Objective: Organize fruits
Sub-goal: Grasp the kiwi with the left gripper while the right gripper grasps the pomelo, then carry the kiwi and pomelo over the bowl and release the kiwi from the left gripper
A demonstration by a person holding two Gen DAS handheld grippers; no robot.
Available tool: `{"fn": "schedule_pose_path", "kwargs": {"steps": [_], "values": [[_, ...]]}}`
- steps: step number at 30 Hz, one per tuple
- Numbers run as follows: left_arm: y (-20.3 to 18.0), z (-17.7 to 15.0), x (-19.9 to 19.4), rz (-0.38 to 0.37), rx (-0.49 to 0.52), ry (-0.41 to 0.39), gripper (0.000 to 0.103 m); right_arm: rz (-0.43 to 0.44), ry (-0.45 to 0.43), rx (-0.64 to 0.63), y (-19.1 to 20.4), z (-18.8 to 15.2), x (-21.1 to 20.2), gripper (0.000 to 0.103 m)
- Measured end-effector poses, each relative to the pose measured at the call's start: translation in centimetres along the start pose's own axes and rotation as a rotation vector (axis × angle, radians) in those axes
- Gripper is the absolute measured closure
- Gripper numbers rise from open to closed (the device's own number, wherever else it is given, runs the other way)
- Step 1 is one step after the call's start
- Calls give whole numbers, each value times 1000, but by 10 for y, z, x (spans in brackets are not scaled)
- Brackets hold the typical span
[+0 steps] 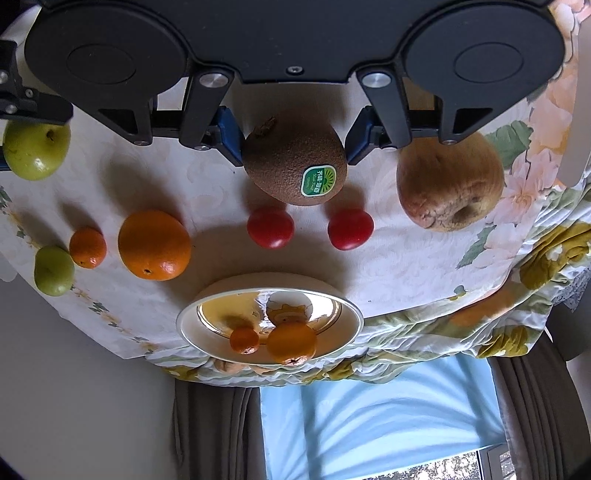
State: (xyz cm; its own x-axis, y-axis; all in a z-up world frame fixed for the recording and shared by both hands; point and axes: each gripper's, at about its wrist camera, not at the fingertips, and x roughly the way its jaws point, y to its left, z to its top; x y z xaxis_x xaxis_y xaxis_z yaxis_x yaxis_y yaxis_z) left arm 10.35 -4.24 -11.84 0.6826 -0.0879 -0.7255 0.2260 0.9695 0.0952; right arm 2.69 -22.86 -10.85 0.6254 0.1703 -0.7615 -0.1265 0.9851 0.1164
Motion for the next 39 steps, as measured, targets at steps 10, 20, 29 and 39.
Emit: {"fn": "schedule_pose_path", "kwargs": {"steps": [10,20,29,39], "values": [[-7,1,-16,-28,-25,-15,40,24,14,-30,4,7,2,30],[-10,23,-50,-15,-61,-62,40,31,5,-49,0,19,-15,31],[-15,59,-90,41,-79,-129,40,54,-54,-83,-7,60,-44,31],[-2,102,-95,71,-100,-199,40,62,-134,-106,-17,120,-52,31]]}}
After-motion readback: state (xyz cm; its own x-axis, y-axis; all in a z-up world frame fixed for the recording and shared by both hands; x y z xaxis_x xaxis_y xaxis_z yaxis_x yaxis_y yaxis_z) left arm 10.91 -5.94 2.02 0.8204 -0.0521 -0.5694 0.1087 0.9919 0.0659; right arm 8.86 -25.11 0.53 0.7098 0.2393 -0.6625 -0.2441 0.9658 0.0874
